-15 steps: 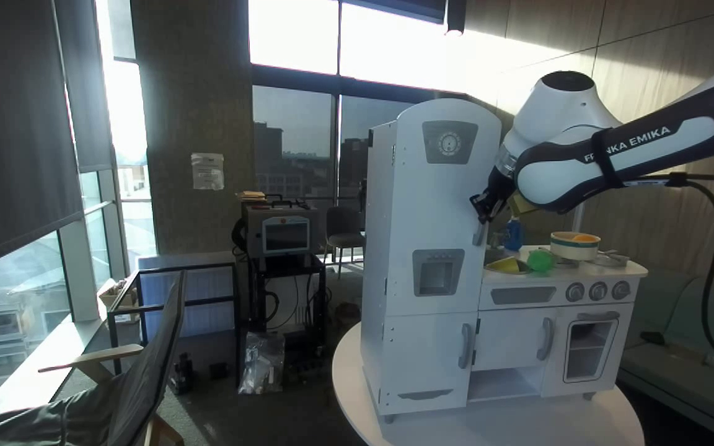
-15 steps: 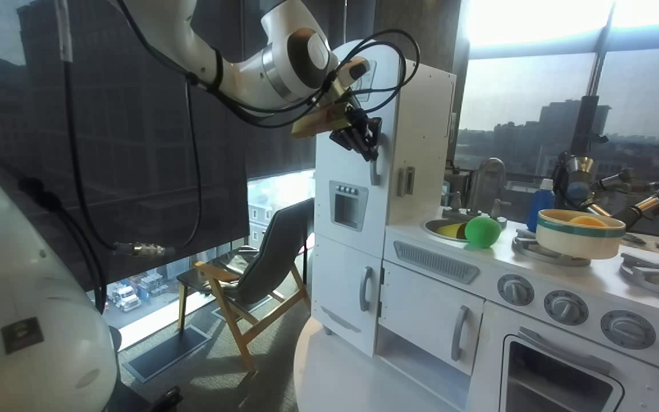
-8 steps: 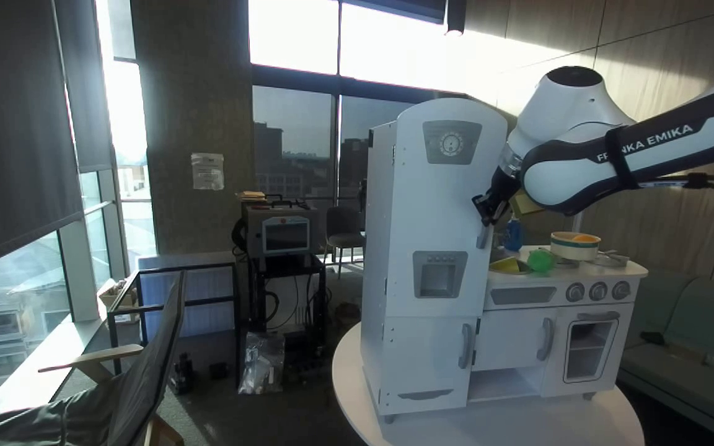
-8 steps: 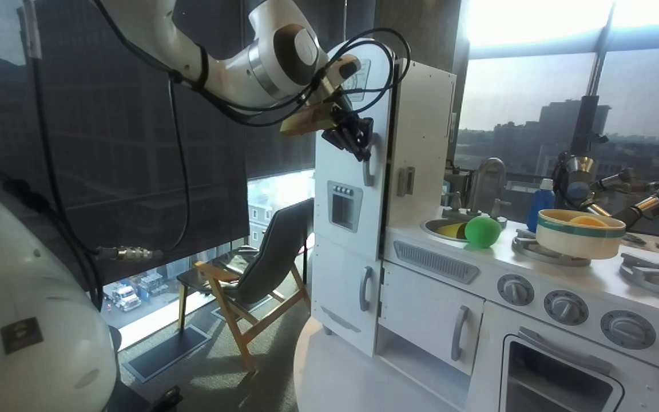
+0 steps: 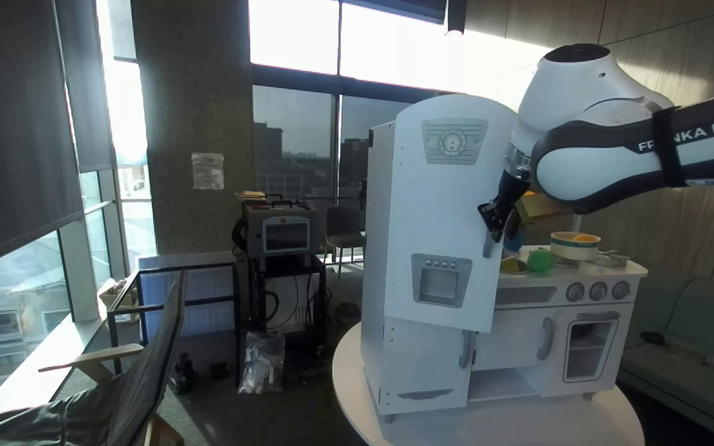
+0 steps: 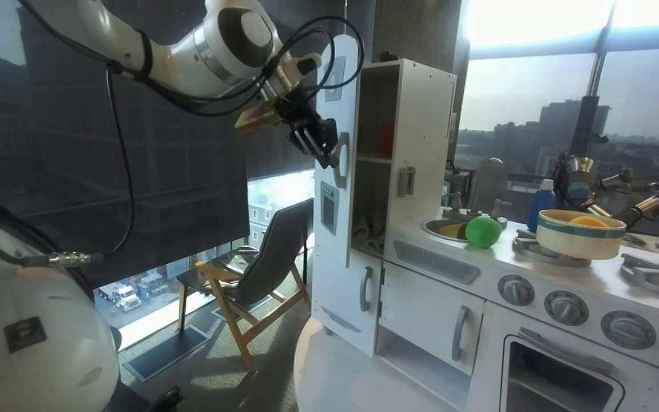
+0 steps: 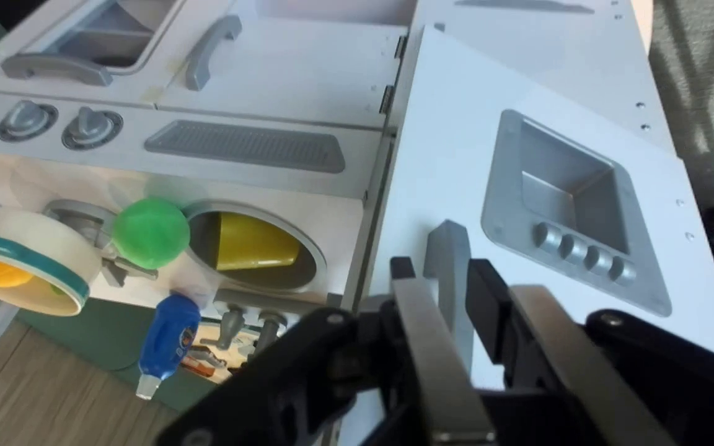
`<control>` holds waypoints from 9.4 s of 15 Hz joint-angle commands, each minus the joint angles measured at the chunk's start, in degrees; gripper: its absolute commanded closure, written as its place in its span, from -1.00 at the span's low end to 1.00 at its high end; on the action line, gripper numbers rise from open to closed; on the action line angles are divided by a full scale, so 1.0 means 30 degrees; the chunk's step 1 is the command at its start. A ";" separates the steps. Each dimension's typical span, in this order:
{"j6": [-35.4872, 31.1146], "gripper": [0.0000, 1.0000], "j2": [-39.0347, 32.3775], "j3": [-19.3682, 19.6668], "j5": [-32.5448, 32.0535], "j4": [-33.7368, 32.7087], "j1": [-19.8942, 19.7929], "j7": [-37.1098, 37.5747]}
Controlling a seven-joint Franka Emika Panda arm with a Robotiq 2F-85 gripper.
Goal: Open the cabinets
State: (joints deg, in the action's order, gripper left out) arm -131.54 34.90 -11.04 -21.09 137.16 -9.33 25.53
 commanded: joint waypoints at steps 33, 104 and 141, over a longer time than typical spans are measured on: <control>-0.4879 -1.00 -0.4171 0.1045 0.2573 0.3152 0.1257 -0.0078; -1.4644 0.01 -1.2366 0.1769 0.5812 0.5714 0.0067 -0.7668; -0.8563 -1.00 -1.1973 0.1391 -0.6740 0.1248 0.4997 -0.0316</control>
State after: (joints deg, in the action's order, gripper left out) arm -152.05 -0.19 -6.38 -45.16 141.30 5.23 28.43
